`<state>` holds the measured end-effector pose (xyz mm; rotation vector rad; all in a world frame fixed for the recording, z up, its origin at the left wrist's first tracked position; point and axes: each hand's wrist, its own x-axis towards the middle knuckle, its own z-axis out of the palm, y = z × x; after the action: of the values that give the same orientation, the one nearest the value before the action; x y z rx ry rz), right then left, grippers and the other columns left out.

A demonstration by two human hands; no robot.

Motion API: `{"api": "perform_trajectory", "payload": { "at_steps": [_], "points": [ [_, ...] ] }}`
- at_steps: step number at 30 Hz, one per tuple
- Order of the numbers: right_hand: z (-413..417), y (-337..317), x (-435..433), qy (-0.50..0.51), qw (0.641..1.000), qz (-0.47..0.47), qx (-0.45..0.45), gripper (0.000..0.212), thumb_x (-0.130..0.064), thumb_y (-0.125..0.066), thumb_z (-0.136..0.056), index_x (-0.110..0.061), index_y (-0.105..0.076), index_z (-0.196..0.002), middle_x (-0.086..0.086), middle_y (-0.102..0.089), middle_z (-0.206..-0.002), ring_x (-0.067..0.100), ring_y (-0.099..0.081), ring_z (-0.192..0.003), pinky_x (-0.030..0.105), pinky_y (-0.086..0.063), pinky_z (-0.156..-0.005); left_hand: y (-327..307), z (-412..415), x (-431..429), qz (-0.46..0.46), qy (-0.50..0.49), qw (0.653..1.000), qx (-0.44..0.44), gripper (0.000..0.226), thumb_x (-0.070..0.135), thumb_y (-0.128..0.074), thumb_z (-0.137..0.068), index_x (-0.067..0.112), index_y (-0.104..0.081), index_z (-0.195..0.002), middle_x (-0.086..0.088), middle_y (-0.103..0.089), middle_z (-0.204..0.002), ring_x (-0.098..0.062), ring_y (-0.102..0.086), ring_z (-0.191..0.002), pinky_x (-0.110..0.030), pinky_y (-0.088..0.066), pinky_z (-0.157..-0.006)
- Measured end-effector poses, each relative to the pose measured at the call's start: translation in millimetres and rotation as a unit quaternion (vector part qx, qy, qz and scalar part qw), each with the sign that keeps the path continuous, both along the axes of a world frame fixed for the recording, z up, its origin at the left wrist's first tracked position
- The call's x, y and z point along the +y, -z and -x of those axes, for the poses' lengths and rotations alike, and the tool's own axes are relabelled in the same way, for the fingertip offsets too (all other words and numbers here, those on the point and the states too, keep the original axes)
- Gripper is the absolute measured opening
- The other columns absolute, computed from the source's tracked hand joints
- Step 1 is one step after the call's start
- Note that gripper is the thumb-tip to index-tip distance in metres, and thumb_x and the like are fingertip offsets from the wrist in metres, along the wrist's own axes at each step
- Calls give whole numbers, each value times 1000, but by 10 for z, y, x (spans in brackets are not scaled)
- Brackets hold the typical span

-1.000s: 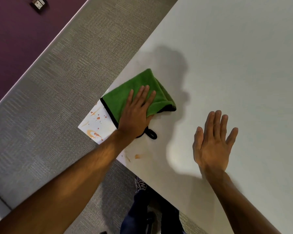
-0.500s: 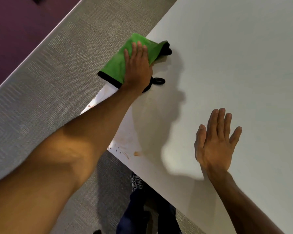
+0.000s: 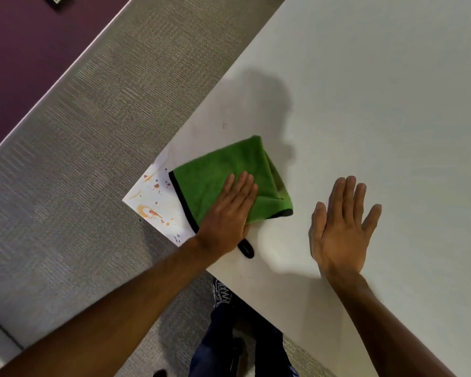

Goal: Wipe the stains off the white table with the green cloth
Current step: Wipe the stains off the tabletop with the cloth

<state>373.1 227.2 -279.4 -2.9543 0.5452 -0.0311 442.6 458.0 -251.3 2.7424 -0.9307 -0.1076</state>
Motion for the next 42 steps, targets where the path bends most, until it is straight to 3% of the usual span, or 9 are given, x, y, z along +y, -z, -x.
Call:
{"api": "perform_trajectory", "payload": {
  "at_steps": [6, 11, 14, 18, 22, 26, 32, 37, 42],
  "points": [
    [13, 57, -21, -10, 1000, 11, -17, 65, -44, -14, -109, -11, -5, -164, 7, -2, -173, 28, -4, -161, 63, -10, -126, 92, -708, -230, -6, -58, 998, -21, 58, 17, -44, -89, -9, -46, -141, -26, -44, -149, -41, -37, -142, -58, -28, -118],
    [35, 70, -22, -13, 1000, 13, -25, 63, -42, -15, -109, -11, -7, -164, 7, -4, -173, 26, -3, -161, 63, -11, -126, 116, -1571, -368, -59, -138, 988, -21, 61, 23, -43, -99, -3, -27, -152, -23, -24, -161, -33, -17, -152, -48, -4, -125],
    [33, 71, -18, -8, 1000, 9, -16, 64, -44, -13, -109, -12, -5, -164, 6, -4, -173, 24, -1, -161, 62, -10, -126, 110, -1723, -368, -83, -135, 987, -10, 63, 29, -46, -101, -4, -27, -152, -24, -24, -160, -33, -17, -152, -51, -5, -125],
    [23, 25, 8, -5, 1000, 8, -4, 63, -42, -15, -109, -12, -6, -164, 6, -4, -173, 24, -1, -161, 61, -9, -126, 9, -1179, -250, -54, -57, 997, 3, 64, 24, -54, -96, -8, -34, -148, -26, -29, -157, -38, -22, -150, -56, -9, -123],
    [22, -19, 15, -2, 1000, 5, 5, 63, -42, -17, -109, -11, -5, -164, 6, -3, -173, 25, 0, -161, 62, -10, -126, -98, -205, -104, -13, 4, 1000, -4, 65, 14, -70, -82, -14, -48, -137, -32, -45, -145, -48, -40, -138, -68, -32, -110],
    [13, -3, 3, -4, 1000, 7, 4, 64, -42, -17, -109, -12, -4, -164, 6, -2, -173, 25, 1, -161, 62, -10, -126, -33, 357, -34, -33, 32, 999, 22, 64, 26, -52, -88, -11, -47, -140, -29, -43, -148, -46, -37, -140, -66, -36, -107],
    [25, 71, -44, -17, 999, 16, -22, 65, -42, -17, -108, -10, -5, -164, 8, -3, -173, 28, -5, -161, 63, -10, -125, 62, -282, -211, 11, -54, 998, -16, 60, 13, -68, -85, -8, -51, -138, -25, -47, -147, -40, -42, -140, -60, -34, -113],
    [24, 85, -47, -21, 999, 20, -29, 65, -42, -17, -108, -10, -6, -164, 8, -4, -173, 29, -7, -160, 62, -9, -126, 99, -1122, -335, -49, -168, 984, -12, 63, 29, -49, -100, -1, -29, -152, -20, -25, -161, -31, -19, -152, -48, -8, -126],
    [34, 63, -38, -18, 999, 15, -32, 64, -40, -20, -109, -9, -7, -164, 9, -6, -173, 28, -6, -160, 63, -11, -125, 27, -1258, -333, -62, -179, 982, 12, 61, 29, -44, -102, -3, -29, -152, -23, -24, -160, -33, -17, -152, -48, -7, -125]
  ]
}}
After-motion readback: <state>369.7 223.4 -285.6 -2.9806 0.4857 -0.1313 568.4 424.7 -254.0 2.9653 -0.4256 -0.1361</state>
